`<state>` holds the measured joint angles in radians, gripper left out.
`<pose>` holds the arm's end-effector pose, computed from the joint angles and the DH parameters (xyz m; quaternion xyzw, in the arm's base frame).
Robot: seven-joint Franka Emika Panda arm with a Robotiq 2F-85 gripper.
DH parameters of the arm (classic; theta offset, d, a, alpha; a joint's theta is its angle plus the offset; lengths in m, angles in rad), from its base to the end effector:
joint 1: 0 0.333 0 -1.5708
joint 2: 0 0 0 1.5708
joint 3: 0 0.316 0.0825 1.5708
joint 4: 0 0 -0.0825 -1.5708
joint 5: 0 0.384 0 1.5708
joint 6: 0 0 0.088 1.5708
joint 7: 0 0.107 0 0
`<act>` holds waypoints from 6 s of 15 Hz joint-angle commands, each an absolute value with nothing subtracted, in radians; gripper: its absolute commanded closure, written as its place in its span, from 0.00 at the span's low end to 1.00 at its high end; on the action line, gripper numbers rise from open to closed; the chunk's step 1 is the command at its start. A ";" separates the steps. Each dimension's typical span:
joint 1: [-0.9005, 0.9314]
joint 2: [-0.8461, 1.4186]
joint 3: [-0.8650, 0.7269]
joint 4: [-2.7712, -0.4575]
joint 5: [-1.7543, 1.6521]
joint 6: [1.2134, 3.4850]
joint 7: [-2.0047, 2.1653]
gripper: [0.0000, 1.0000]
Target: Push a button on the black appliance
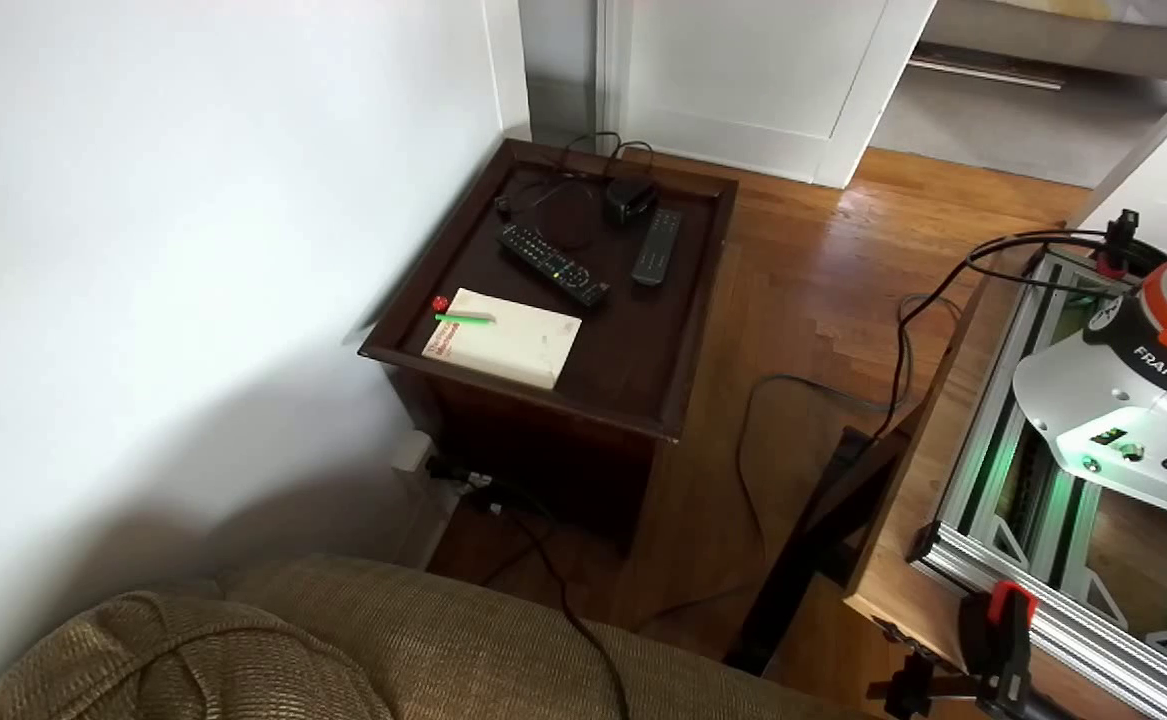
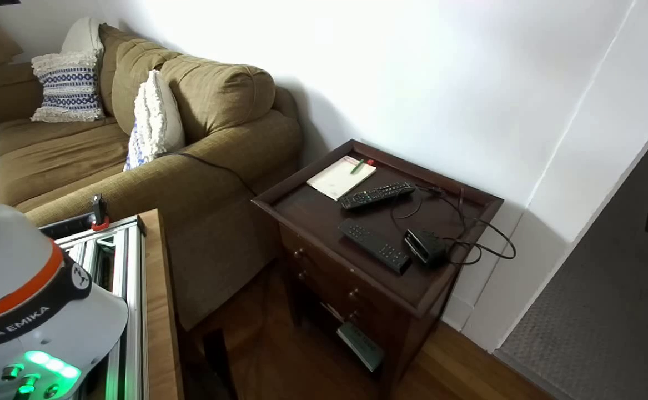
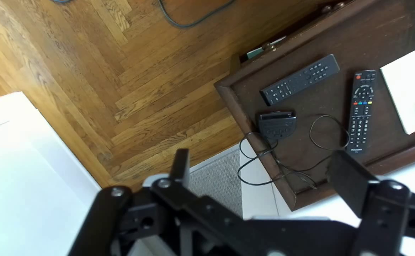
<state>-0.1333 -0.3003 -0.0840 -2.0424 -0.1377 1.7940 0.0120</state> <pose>0.4571 -0.1171 0.5728 0.9932 -0.0992 0.0199 0.0574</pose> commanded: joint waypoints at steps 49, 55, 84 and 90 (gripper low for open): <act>-0.061 0.221 -0.045 -2.199 -0.029 2.486 0.100 0.00; -0.037 0.410 -0.029 -2.063 0.035 2.571 0.152 0.27; 0.016 0.698 -0.113 -1.847 0.034 2.629 0.252 1.00; 0.020 0.705 -0.113 -1.838 0.035 2.630 0.256 1.00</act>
